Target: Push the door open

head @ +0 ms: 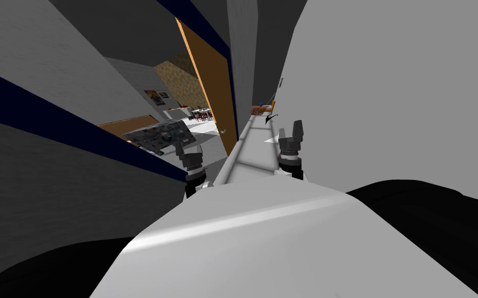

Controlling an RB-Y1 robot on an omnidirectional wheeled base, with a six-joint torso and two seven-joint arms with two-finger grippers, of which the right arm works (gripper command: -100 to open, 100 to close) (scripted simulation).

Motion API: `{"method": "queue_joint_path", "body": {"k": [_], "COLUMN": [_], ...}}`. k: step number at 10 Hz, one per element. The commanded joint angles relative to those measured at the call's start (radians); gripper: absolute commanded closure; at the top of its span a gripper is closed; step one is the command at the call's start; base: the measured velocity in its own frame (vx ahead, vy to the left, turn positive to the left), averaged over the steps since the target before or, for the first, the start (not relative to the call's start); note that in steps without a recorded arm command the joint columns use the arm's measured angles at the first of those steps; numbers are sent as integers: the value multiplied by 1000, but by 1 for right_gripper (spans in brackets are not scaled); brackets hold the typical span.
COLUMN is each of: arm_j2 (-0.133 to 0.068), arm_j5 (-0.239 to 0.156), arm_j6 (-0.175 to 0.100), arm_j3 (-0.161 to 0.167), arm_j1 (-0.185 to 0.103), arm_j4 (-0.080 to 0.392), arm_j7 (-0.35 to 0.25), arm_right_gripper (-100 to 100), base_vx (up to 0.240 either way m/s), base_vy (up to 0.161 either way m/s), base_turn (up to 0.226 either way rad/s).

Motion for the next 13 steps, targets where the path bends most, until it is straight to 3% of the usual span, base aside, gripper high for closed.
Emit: {"method": "queue_joint_path", "body": {"k": [1,10,13], "arm_j2": [-10,-58,-73], "arm_j5": [-1,-10,-14], "arm_j6": [-3,-21,-29], "arm_j3": [18,143,203], "arm_j1": [-11,-85,-121], "arm_j4": [26,205,292], "arm_j7": [-4,-29,-41], "arm_right_gripper": [-100,-100,-100], "base_vx": [99,191,174], "base_vy": [10,-11,-13], "base_turn": [5,9,13]}}
